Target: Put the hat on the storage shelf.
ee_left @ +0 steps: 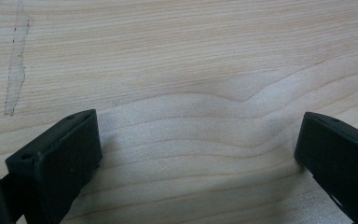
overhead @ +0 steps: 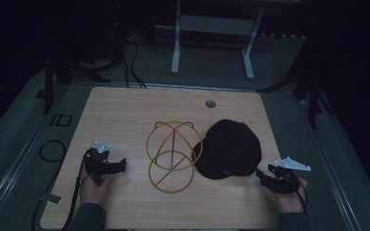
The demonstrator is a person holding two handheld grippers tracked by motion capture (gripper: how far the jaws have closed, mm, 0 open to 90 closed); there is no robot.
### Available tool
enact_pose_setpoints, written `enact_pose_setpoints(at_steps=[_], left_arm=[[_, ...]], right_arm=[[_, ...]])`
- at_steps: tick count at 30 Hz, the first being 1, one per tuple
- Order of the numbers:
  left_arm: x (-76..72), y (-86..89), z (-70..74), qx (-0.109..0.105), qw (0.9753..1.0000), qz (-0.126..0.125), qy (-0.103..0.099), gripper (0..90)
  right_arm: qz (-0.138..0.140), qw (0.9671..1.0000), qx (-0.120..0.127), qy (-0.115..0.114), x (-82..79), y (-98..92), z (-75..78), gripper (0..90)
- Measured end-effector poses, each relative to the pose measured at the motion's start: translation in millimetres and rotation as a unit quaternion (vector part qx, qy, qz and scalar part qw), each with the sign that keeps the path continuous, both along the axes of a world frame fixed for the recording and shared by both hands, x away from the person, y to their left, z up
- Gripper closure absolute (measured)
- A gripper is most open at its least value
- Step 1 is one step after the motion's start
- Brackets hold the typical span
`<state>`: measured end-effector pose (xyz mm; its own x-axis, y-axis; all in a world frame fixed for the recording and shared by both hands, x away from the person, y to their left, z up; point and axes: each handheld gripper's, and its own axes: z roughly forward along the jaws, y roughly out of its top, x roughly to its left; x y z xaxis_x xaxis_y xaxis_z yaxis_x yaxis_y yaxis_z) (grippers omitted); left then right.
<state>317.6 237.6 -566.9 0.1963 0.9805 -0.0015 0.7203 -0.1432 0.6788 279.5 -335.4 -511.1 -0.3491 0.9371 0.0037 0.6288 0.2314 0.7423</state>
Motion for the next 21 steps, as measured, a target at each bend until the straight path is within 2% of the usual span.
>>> enact_pose_setpoints(at_steps=[12,21], left_arm=[[0.0,0.0,0.0,0.000,1.0000,0.000,0.000,0.1],[0.0,-0.5,-0.1,-0.001,1.0000,-0.001,0.000,0.1]], right_arm=[[0.039,0.9988,-0.017,-0.024,1.7,19.8,25.7,39.6],[0.067,0.9969,-0.021,-0.035,11.1,36.3,40.1,38.7]])
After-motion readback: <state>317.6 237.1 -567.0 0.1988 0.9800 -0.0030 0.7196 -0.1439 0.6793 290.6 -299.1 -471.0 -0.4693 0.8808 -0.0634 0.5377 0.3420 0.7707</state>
